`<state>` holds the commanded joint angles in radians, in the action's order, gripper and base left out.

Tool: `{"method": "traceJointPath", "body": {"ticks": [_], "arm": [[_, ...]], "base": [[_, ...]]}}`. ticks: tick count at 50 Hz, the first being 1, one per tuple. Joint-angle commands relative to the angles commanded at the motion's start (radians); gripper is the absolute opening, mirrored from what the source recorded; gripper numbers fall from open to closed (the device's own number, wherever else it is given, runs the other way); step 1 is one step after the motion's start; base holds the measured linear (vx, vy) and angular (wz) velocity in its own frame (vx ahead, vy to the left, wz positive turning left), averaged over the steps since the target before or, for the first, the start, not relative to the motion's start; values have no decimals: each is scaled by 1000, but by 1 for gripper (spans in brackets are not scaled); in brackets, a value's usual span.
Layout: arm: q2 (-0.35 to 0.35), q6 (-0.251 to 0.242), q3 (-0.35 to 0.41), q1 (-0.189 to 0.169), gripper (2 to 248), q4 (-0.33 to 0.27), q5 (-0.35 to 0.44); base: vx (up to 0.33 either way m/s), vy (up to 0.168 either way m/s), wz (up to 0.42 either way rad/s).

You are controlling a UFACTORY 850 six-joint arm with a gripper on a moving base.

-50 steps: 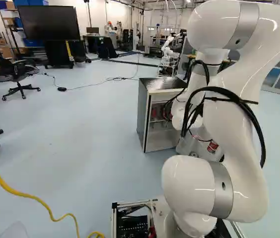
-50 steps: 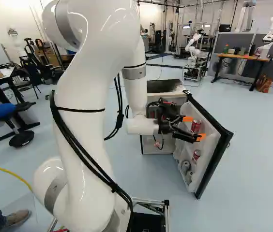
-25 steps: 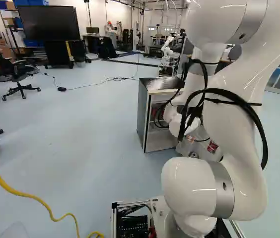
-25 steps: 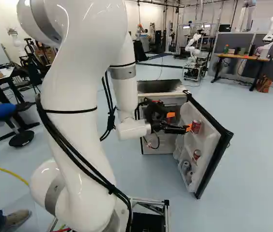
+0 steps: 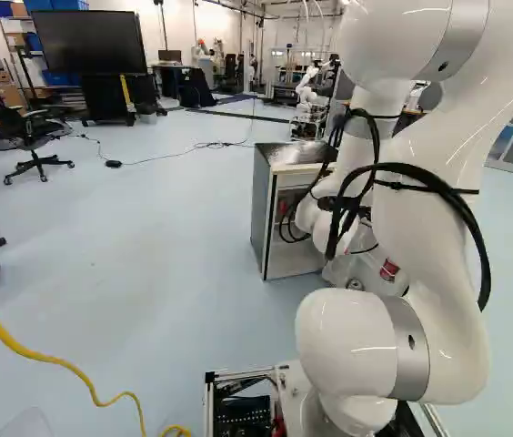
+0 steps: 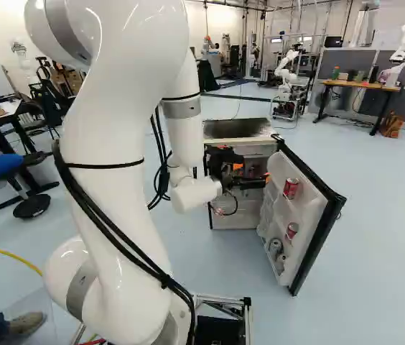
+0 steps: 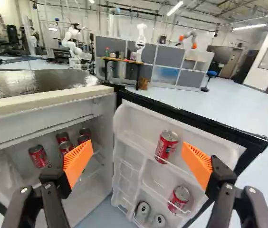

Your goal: Grab a drink from the fridge

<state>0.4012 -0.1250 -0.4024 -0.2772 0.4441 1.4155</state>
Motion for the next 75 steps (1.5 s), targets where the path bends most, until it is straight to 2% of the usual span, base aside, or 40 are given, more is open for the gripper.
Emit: {"method": "traceJointPath", "body": {"ticks": [42, 50, 75], "arm": [[177, 0, -105, 0, 247, -435, 0], [214, 0, -131, -4, 247, -488, 0], [324, 0, -215, -14, 247, -598, 0]], "base": [[0, 0, 0], [0, 0, 0], [0, 0, 0]]}}
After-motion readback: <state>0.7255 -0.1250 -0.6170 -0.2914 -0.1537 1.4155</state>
